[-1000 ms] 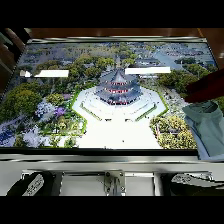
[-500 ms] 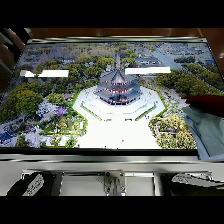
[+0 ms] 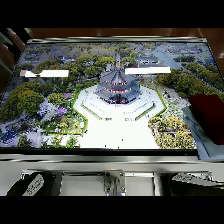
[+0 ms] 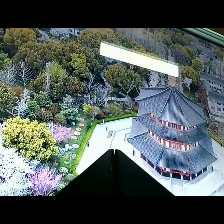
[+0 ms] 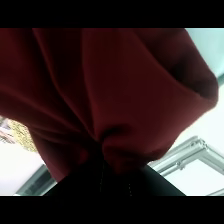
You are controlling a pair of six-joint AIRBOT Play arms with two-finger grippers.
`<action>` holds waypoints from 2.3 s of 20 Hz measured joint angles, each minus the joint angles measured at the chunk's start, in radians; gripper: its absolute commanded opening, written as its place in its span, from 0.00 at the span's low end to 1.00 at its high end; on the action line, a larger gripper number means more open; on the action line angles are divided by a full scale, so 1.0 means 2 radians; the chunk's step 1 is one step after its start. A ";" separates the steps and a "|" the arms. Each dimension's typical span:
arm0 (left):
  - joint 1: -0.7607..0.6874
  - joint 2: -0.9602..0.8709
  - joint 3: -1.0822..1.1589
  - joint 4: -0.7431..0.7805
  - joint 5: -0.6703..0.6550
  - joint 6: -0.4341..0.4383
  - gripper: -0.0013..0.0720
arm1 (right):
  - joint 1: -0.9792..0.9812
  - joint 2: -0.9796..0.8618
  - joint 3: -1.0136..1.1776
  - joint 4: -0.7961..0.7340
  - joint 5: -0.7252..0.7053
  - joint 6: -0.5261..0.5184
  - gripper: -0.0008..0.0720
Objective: Fold the shirts.
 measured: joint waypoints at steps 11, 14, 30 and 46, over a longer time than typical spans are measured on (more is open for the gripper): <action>-0.022 -0.003 -0.001 -0.007 0.001 0.000 0.07 | -0.007 0.000 -0.079 -0.084 -0.047 0.009 0.94; -0.025 -0.009 -0.001 -0.007 0.001 0.001 0.07 | -0.006 0.000 -0.018 -0.058 -0.027 0.004 0.94; -0.293 -0.215 0.010 0.237 -0.118 -0.044 0.97 | 0.455 -0.027 0.207 -0.028 -0.062 0.036 0.95; -0.297 -0.229 0.010 0.199 -0.088 -0.048 0.97 | 0.492 -0.037 0.181 -0.036 -0.059 0.066 0.95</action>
